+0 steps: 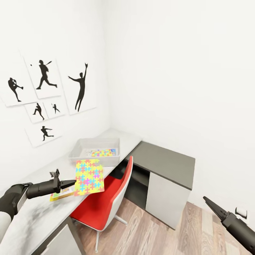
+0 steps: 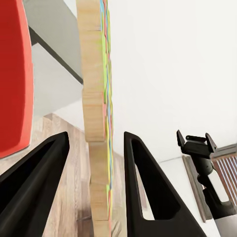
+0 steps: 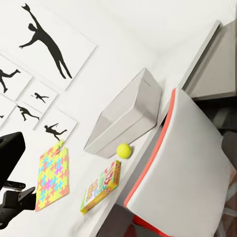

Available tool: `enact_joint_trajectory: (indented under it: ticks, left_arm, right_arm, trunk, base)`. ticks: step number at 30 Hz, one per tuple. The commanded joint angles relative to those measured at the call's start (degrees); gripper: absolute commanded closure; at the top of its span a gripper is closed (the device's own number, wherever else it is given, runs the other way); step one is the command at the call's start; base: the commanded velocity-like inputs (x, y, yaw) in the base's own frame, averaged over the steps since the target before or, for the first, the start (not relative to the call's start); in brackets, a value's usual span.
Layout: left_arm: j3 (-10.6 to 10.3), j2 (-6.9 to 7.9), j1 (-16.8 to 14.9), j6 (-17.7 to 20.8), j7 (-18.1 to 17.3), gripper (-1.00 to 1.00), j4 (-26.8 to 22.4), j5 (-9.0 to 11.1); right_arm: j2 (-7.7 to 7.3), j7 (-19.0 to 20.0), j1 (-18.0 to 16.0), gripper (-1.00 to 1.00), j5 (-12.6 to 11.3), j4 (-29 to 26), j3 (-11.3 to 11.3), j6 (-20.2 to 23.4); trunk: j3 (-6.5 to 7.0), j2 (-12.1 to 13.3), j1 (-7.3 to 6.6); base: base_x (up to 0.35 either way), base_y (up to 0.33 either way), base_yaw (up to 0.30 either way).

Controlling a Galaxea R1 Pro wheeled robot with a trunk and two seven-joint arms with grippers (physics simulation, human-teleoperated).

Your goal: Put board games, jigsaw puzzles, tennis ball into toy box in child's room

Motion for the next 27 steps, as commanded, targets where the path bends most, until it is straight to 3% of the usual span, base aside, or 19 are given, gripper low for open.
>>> enact_joint_trajectory:
  ticks: [1, 10, 27]
  left_arm:
    - [0.03, 0.00, -0.05, 0.60, -0.26, 1.00, -0.01, -0.08]
    - [0.03, 0.00, -0.05, 0.59, -0.26, 1.00, -0.01, -0.09]
    - [0.03, -0.02, -0.05, 0.59, -0.26, 1.00, -0.01, 0.00]
  right_arm:
    - [-0.02, 0.00, -0.01, -1.00, -0.32, 0.00, -0.04, 0.35]
    - [-0.02, -0.01, -0.01, -1.00, -0.27, -0.02, -0.01, 0.34]
    - [-0.02, -0.06, -0.01, -1.00, -0.25, -0.08, 0.00, 0.35]
  trunk:
    - [-0.11, -0.11, 0.05]
    - [0.01, -0.11, 0.05]
    - [0.99, -0.11, 0.05]
  base:
    - [0.131, -0.185, 0.002]
    - [0.138, -0.153, 0.043]
    - [0.138, -0.072, 0.227]
